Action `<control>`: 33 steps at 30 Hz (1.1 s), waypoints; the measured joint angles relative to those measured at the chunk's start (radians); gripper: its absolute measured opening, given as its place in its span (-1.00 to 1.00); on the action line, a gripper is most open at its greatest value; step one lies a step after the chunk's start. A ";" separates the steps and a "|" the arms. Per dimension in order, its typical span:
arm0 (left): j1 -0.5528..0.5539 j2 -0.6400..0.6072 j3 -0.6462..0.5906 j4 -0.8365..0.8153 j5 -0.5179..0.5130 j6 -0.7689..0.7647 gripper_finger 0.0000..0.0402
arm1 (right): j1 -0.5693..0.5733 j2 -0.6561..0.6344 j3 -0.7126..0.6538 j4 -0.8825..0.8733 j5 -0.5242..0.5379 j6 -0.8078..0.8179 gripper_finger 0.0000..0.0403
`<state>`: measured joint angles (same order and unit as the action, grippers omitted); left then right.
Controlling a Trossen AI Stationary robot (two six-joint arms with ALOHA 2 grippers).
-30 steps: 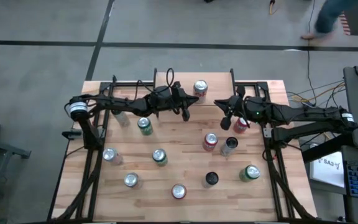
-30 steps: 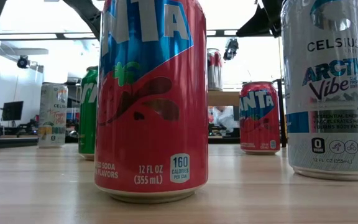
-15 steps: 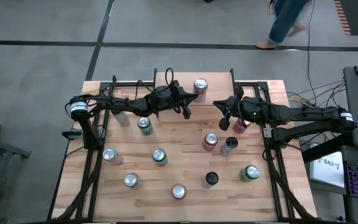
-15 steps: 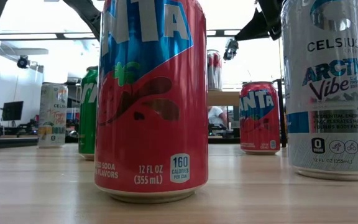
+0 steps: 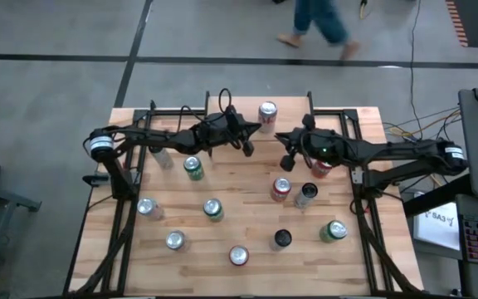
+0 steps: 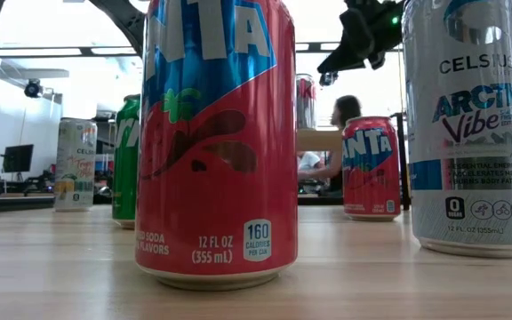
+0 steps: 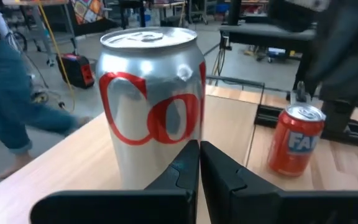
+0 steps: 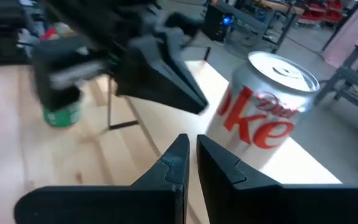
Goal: Place canned beverage on shelf
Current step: Put the top white red soda can on the shelf
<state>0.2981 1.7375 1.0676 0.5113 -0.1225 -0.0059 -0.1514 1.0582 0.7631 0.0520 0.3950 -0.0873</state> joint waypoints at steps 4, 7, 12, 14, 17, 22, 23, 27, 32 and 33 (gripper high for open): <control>-0.019 -0.033 -0.002 -0.038 0.000 0.013 -1.00 | -0.045 0.021 0.000 0.004 -0.001 0.017 -0.89; -0.041 -0.062 -0.003 -0.061 0.000 0.036 -1.00 | -0.073 0.039 0.000 0.006 -0.001 0.017 -0.89; -0.069 -0.120 -0.006 -0.108 0.001 0.083 -1.00 | -0.106 0.073 0.000 0.015 -0.013 0.015 -0.89; -0.073 -0.152 -0.011 -0.133 0.001 0.092 -1.00 | -0.112 0.087 0.000 0.018 -0.040 0.013 -0.89; -0.074 -0.200 -0.025 -0.173 0.001 0.094 -1.00 | -0.115 0.112 0.000 0.033 -0.056 0.016 -0.89; -0.077 -0.292 -0.082 -0.178 0.001 0.091 -1.00 | -0.117 0.138 0.000 0.071 -0.058 0.006 -0.89; -0.078 -0.310 -0.093 -0.177 0.001 0.084 -1.00 | -0.121 0.138 0.000 0.074 -0.058 -0.001 -0.89; -0.082 -0.388 -0.137 -0.175 0.001 0.044 -1.00 | -0.134 0.129 0.000 0.094 -0.055 -0.001 -0.89; -0.093 -0.460 -0.197 -0.172 0.003 0.028 -1.00 | -0.156 0.124 0.000 0.097 -0.055 0.009 -0.89; -0.093 -0.471 -0.211 -0.168 0.004 0.023 -1.00 | -0.158 0.126 0.000 0.100 -0.056 0.009 -0.89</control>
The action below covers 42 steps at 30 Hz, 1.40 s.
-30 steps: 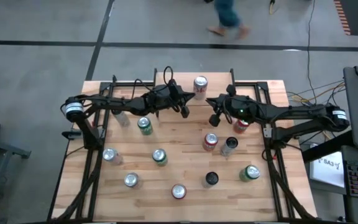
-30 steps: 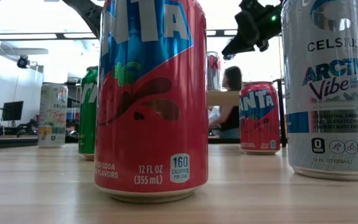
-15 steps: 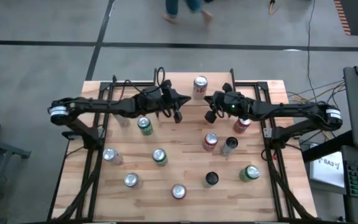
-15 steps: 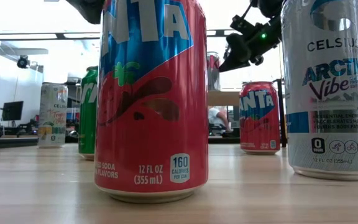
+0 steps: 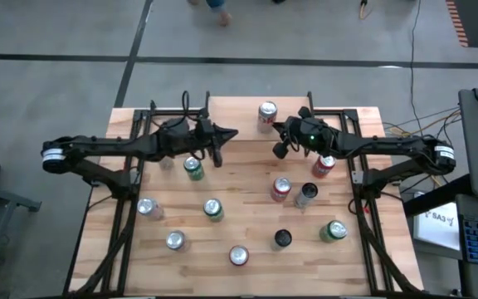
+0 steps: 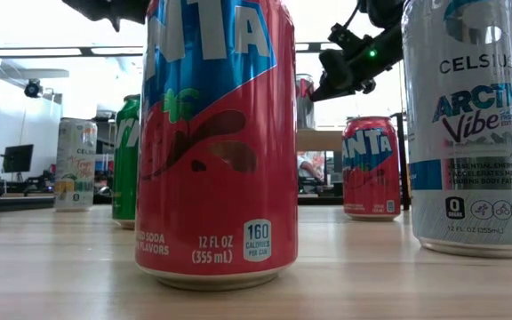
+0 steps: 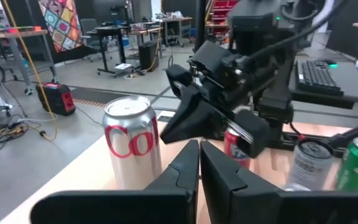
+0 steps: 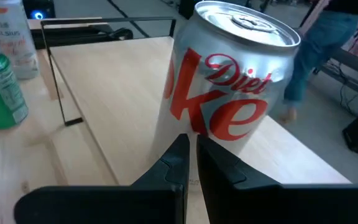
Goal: Place canned beverage on shelf
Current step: Put the top white red soda can on the shelf
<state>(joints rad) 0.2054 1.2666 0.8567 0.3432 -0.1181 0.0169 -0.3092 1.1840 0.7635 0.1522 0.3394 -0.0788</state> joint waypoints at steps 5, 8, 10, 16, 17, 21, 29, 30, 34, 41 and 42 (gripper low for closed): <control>0.000 -0.040 -0.048 0.028 -0.001 -0.026 -1.00 | -0.004 0.016 0.000 0.045 -0.003 -0.003 -0.89; 0.000 -0.047 -0.074 0.049 -0.001 -0.027 -1.00 | -0.005 0.023 0.000 0.068 -0.002 -0.009 -0.89; 0.000 -0.048 -0.085 0.073 -0.001 -0.027 -1.00 | -0.009 0.028 0.000 0.078 -0.002 -0.009 -0.89; 0.000 -0.049 -0.087 0.079 -0.001 -0.027 -1.00 | -0.020 0.030 0.000 0.091 0.001 0.000 -0.89; 0.000 -0.048 -0.087 0.079 -0.002 -0.027 -1.00 | -0.021 0.030 0.000 0.094 0.001 -0.001 -0.89; 0.000 -0.048 -0.087 0.075 -0.002 -0.027 -1.00 | -0.021 0.030 0.000 0.101 0.001 0.000 -0.89; 0.000 -0.047 -0.087 0.064 -0.004 -0.017 -1.00 | -0.021 0.030 0.000 0.092 -0.126 0.015 -0.89; 0.000 -0.047 -0.087 0.061 -0.004 -0.017 -1.00 | -0.020 0.030 0.000 0.092 -0.130 0.024 -0.89; 0.000 -0.043 -0.088 0.056 -0.004 -0.016 -1.00 | -0.025 0.030 0.000 0.094 -0.126 0.035 -0.89; 0.000 -0.043 -0.094 0.057 -0.004 -0.016 -1.00 | -0.026 0.030 0.000 0.132 -0.104 -0.002 -0.89; 0.000 -0.042 -0.094 0.058 -0.004 -0.016 -1.00 | -0.026 0.030 0.000 0.137 -0.104 -0.006 -0.89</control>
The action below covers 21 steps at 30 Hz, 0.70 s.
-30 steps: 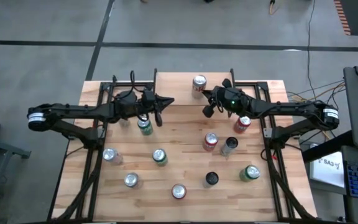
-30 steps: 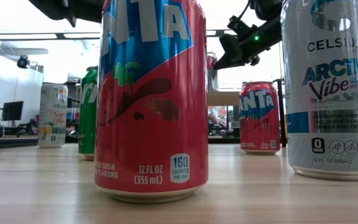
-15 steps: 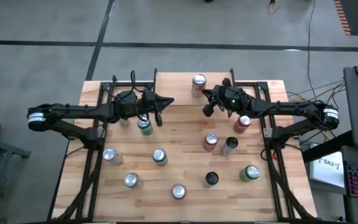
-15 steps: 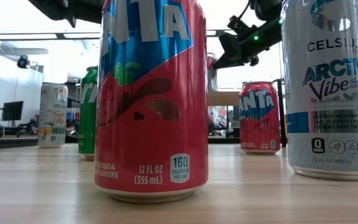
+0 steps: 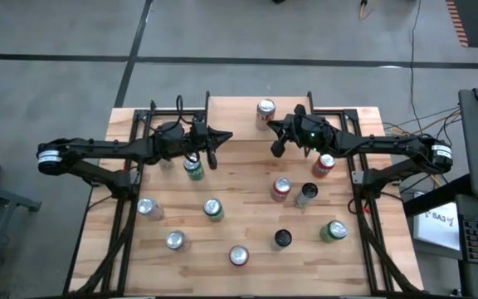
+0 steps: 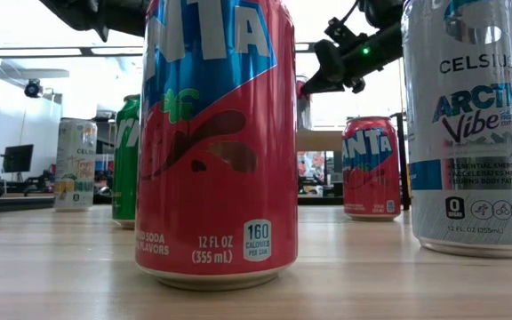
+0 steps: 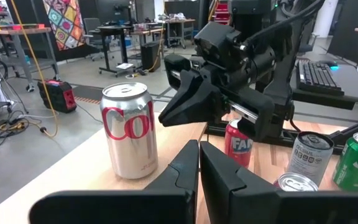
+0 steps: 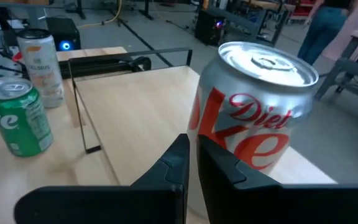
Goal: Place canned beverage on shelf
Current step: Put the top white red soda can on the shelf
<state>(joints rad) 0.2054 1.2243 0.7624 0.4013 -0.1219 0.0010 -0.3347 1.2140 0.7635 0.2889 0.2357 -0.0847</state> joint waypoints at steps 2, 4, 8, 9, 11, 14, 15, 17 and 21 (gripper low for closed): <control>0.000 0.002 0.000 0.002 0.000 0.000 -1.00 | 0.000 0.000 0.000 0.012 0.000 -0.006 -0.89; 0.000 0.006 0.000 0.001 0.000 0.000 -1.00 | 0.000 0.000 0.000 0.018 0.000 -0.014 -0.89; 0.000 0.013 0.000 0.003 0.000 0.000 -1.00 | 0.000 0.000 0.000 0.040 0.000 -0.022 -0.89; 0.000 0.014 0.001 0.002 0.000 0.000 -1.00 | 0.000 0.000 0.000 0.043 0.000 -0.025 -0.89; 0.000 0.017 0.004 0.002 0.000 -0.002 -1.00 | 0.000 0.000 0.000 0.044 0.000 -0.035 -0.89; 0.000 0.017 0.006 0.008 0.000 -0.002 -1.00 | 0.000 0.000 0.000 0.045 0.001 -0.047 -0.89; 0.000 0.017 0.006 0.009 0.000 -0.002 -1.00 | 0.000 0.000 0.000 0.047 0.000 -0.048 -0.89; 0.000 0.017 0.006 0.009 0.000 -0.002 -1.00 | 0.000 0.000 0.000 0.047 0.000 -0.048 -0.89; 0.000 0.017 0.006 0.010 0.000 0.000 -1.00 | 0.000 0.000 0.000 0.063 0.001 -0.061 -0.89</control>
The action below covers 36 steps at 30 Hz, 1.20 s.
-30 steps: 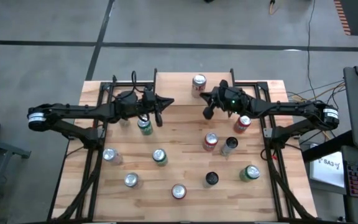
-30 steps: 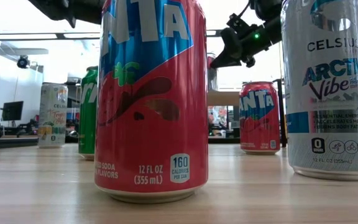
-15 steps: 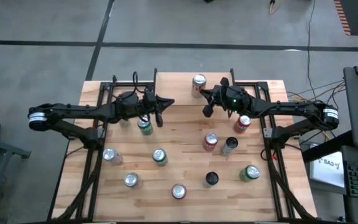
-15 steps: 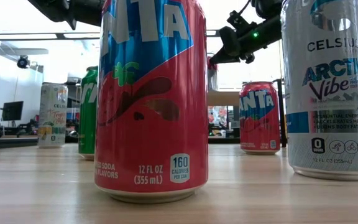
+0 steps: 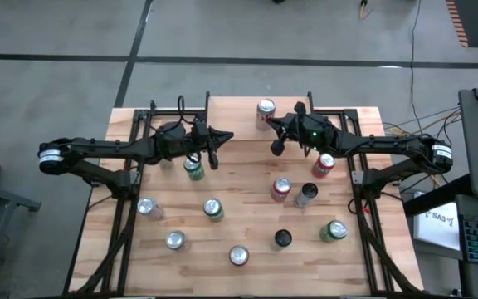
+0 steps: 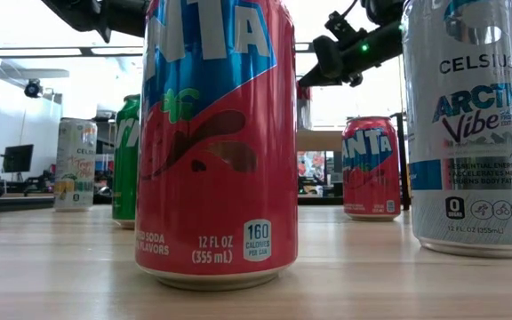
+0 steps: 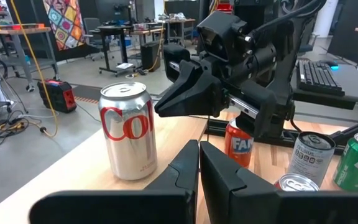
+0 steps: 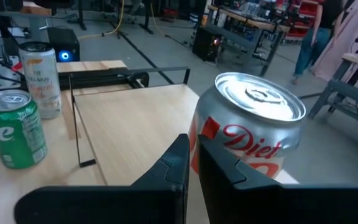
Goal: Place canned beverage on shelf
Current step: Put the top white red soda can on the shelf
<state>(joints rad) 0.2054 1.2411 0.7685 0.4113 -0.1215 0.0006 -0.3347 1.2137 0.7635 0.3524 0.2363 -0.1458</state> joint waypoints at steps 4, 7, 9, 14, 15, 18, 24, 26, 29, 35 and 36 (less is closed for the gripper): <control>0.000 0.000 0.000 0.000 0.000 0.000 -1.00 | 0.000 0.000 0.000 0.005 0.000 -0.010 -0.89; 0.000 0.000 0.001 0.000 0.000 0.000 -1.00 | -0.006 0.000 0.000 0.005 0.000 -0.011 -0.89; 0.000 0.000 0.001 0.000 0.000 0.000 -1.00 | -0.010 0.003 0.000 0.007 0.001 -0.012 -0.89; 0.000 0.000 0.001 0.000 0.000 0.001 -1.00 | -0.020 0.032 0.000 0.033 -0.001 -0.012 -0.89; 0.000 0.000 0.001 0.000 0.000 0.001 -1.00 | -0.022 0.040 0.000 0.036 0.000 -0.012 -0.89; 0.000 0.000 0.001 0.000 0.000 0.001 -1.00 | -0.026 0.065 0.000 0.044 0.000 -0.012 -0.89; 0.000 0.001 0.001 -0.001 0.000 0.001 -1.00 | -0.030 0.098 0.000 0.082 0.000 -0.012 -0.89; 0.000 0.001 0.001 -0.001 0.000 0.001 -1.00 | -0.032 0.105 0.000 0.089 0.000 -0.012 -0.89; 0.000 0.001 0.001 -0.001 0.000 0.002 -1.00 | -0.033 0.116 0.000 0.094 0.000 -0.012 -0.89; 0.000 0.001 0.001 -0.001 0.000 0.008 -1.00 | -0.033 0.128 0.000 0.095 0.000 -0.012 -0.89; 0.000 0.001 0.001 -0.001 0.000 0.008 -1.00 | -0.033 0.128 0.000 0.095 0.001 -0.012 -0.89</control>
<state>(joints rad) 0.2054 1.2419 0.7696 0.4107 -0.1211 0.0082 -0.3676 1.3413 0.7635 0.4473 0.2370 -0.1577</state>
